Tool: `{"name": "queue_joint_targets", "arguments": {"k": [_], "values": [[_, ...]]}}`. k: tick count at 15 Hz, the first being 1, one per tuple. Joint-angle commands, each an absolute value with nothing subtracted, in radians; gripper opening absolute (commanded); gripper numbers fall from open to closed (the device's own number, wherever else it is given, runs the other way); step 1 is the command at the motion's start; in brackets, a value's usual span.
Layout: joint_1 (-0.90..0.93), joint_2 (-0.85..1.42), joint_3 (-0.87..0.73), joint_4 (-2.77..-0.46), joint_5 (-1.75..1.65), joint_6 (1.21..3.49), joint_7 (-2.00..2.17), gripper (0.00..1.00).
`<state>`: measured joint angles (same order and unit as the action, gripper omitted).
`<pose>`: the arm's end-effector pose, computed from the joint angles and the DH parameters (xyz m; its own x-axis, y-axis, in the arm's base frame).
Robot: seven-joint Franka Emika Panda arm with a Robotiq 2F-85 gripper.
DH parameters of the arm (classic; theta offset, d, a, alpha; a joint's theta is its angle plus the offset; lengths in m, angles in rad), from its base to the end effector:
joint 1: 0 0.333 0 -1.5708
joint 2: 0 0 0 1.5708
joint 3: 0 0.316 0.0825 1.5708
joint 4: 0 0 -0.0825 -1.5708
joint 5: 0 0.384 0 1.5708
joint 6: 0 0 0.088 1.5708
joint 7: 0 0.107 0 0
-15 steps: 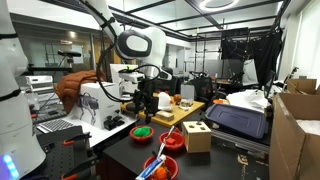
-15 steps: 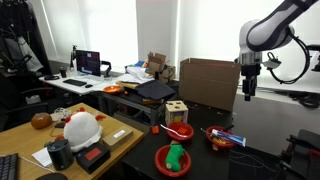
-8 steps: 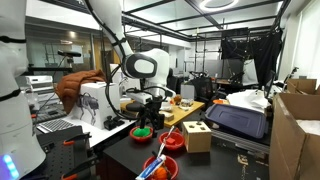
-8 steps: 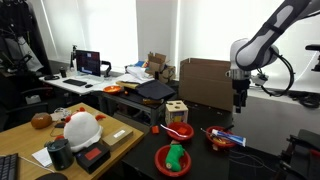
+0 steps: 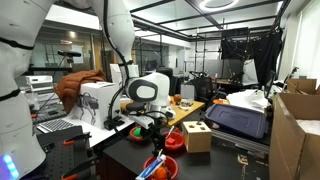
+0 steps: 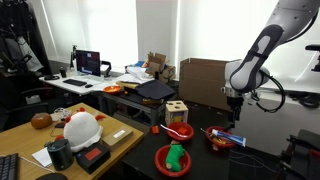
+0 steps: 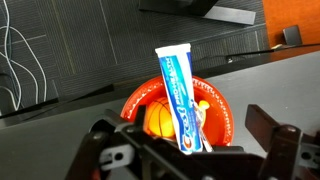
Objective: Remove the tube from the orange bowl
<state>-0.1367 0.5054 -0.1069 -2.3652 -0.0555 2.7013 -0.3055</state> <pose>0.4618 -0.1186 0.1027 0.9762 0.1196 -0.1810 0.1239 -0.9922 0.0127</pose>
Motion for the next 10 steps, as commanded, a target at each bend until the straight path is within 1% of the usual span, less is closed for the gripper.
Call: {"name": "queue_joint_targets", "arguments": {"k": [1, 10], "values": [[-0.156, 0.565, -0.082, -2.33, -0.068, 2.757, -0.282, 1.0], [-0.177, 0.699, -0.085, -2.279, -0.066, 2.795, -0.253, 1.0]]}}
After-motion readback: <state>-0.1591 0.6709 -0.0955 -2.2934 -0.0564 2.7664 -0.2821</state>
